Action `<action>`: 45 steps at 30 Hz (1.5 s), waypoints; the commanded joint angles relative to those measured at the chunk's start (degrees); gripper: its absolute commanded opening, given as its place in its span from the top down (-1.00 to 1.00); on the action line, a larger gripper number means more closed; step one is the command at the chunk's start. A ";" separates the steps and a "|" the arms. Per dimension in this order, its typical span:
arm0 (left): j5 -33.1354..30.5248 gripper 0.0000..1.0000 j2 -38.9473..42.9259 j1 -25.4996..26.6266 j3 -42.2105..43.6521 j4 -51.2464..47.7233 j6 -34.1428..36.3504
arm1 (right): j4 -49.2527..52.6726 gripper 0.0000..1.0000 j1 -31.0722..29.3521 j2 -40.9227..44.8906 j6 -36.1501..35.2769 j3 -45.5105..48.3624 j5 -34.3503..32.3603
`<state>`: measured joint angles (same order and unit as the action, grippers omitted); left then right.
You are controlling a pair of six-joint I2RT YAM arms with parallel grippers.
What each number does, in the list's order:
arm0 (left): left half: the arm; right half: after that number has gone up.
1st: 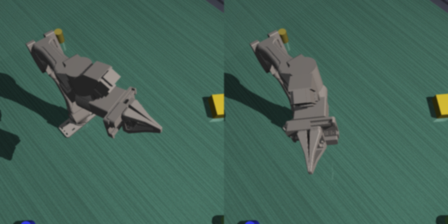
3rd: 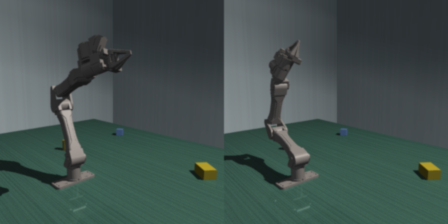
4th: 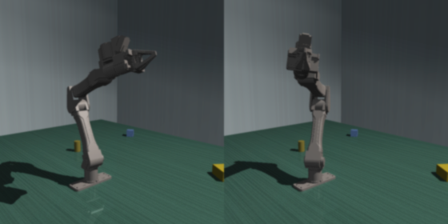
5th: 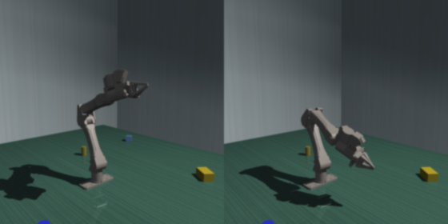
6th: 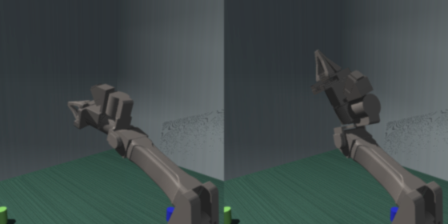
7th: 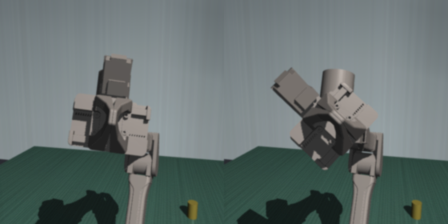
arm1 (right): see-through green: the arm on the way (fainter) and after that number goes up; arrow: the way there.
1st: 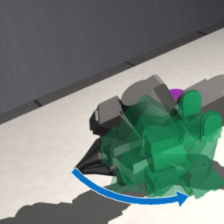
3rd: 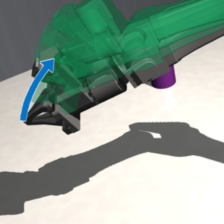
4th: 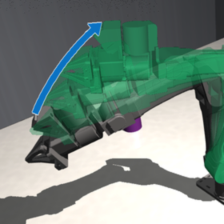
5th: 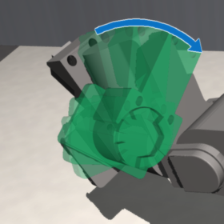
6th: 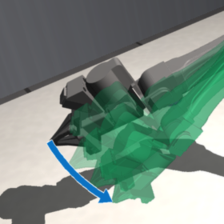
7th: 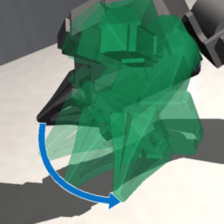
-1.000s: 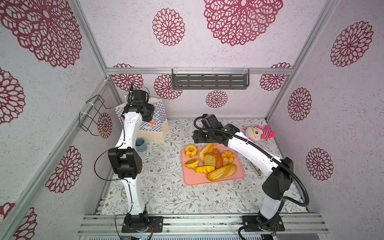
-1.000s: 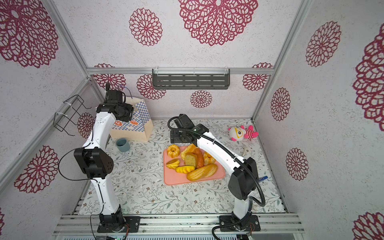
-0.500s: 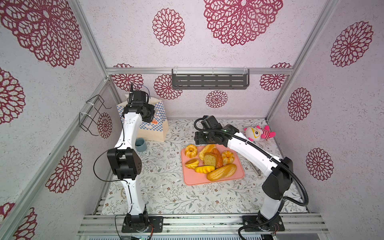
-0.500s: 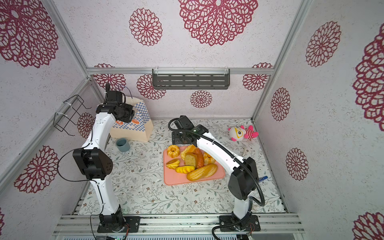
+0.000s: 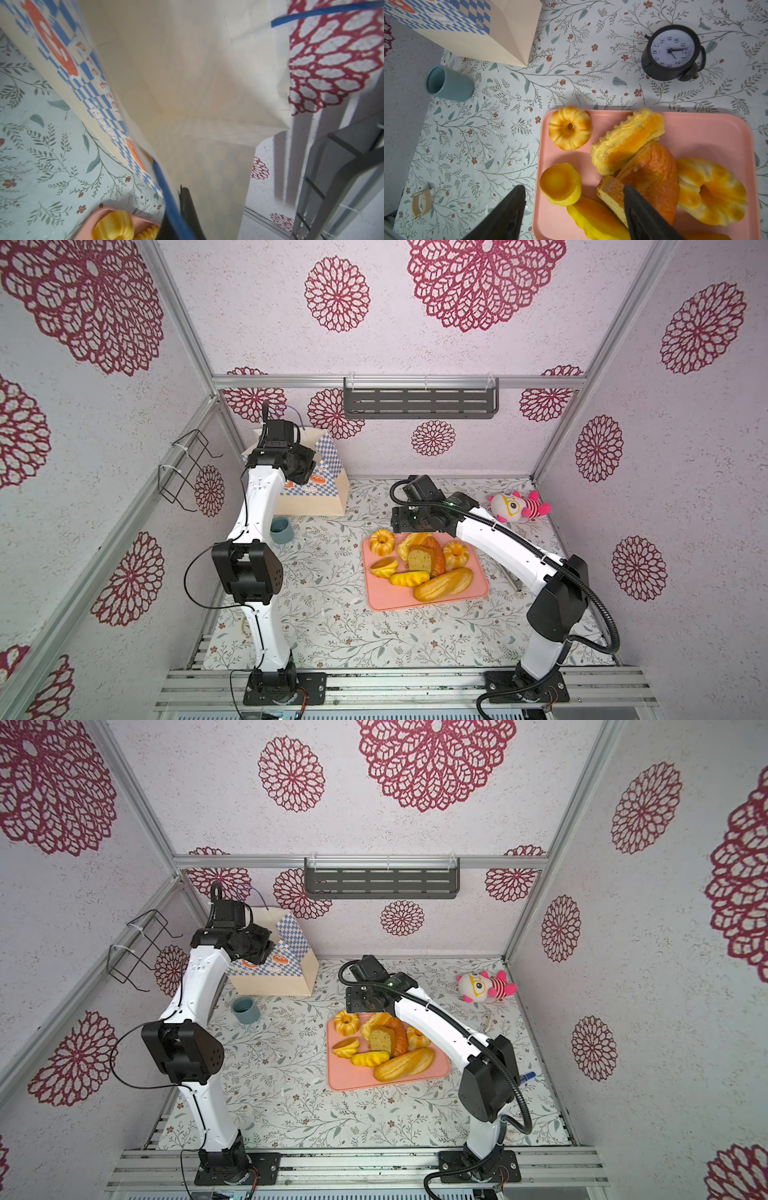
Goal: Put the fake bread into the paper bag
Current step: 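Grasp the paper bag's top edge with the left gripper while the right hovers, then pull the paper bag toward the robot with the left gripper, tilting it open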
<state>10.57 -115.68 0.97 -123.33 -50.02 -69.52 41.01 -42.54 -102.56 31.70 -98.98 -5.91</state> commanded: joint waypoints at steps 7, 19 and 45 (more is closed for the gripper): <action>8.60 1.00 4.61 0.79 -2.83 -2.41 10.10 | 1.74 -0.55 -0.17 4.62 0.14 -0.56 -3.40; 19.24 1.00 12.74 1.13 3.93 -9.04 21.28 | 4.65 -0.57 0.08 6.21 -1.44 -1.20 -5.42; 26.62 1.00 47.13 1.75 29.77 -28.85 31.06 | 5.47 -0.56 0.14 2.45 -3.69 -8.60 1.27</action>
<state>34.70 -71.24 2.50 -94.91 -77.08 -39.83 47.31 -42.41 -99.04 28.99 -105.93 -8.05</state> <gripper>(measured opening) 0.042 0.780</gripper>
